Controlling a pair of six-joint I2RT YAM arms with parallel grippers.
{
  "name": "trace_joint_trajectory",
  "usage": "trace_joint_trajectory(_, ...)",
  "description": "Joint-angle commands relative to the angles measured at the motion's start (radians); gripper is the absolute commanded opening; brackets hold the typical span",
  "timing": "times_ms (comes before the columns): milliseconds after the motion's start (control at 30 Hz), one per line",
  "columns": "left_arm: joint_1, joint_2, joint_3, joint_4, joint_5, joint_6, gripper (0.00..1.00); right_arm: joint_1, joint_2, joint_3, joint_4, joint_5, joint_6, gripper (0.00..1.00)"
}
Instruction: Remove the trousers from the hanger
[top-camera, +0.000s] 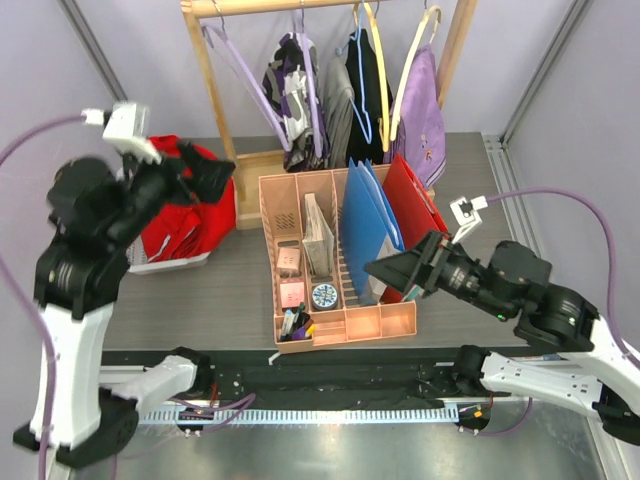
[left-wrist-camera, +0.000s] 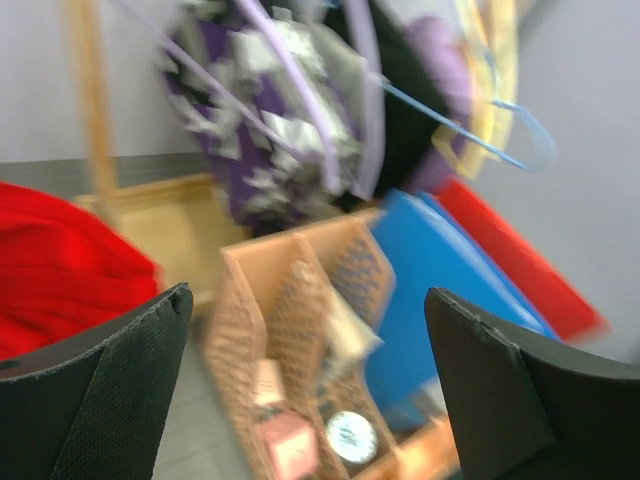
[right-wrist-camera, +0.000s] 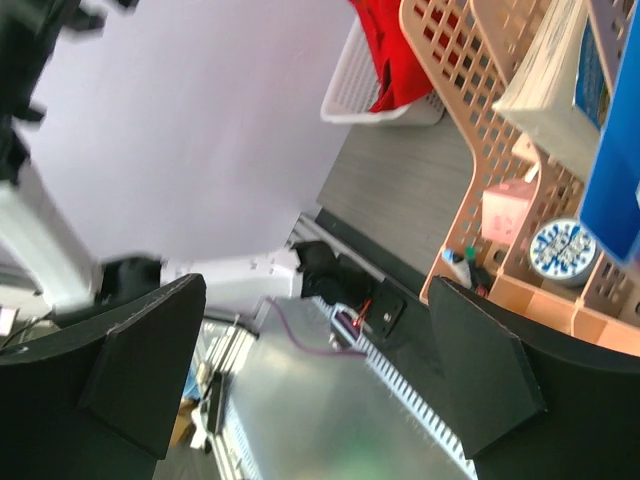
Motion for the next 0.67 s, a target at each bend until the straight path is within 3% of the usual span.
trace_joint_trajectory(0, 0.004, -0.193, -0.232, 0.167, 0.356, -0.168, 0.99, -0.002, 0.108, -0.003, 0.2, 0.124, -0.048, 0.99)
trace_joint_trajectory(133, 0.004, -0.397, -0.611, 0.525, 0.576, -0.413, 1.0, -0.002, 0.178, -0.078, 0.371, 0.21, -0.041, 1.0)
trace_joint_trajectory(233, 0.004, -0.516, -0.741, 0.679, 0.658, -0.548, 1.0, 0.002, 0.219, -0.149, 0.48, 0.279, -0.03, 1.0)
trace_joint_trajectory(367, 0.004, -0.618, -0.899, 0.735, 0.734, -0.616, 1.0, 0.009, 0.262, -0.217, 0.572, 0.256, -0.024, 1.0)
trace_joint_trajectory(633, 0.003, -0.832, -1.062, 0.795, 0.836, -0.677, 1.0, 0.043, 0.241, -0.355, 0.747, 0.207, -0.05, 1.0)
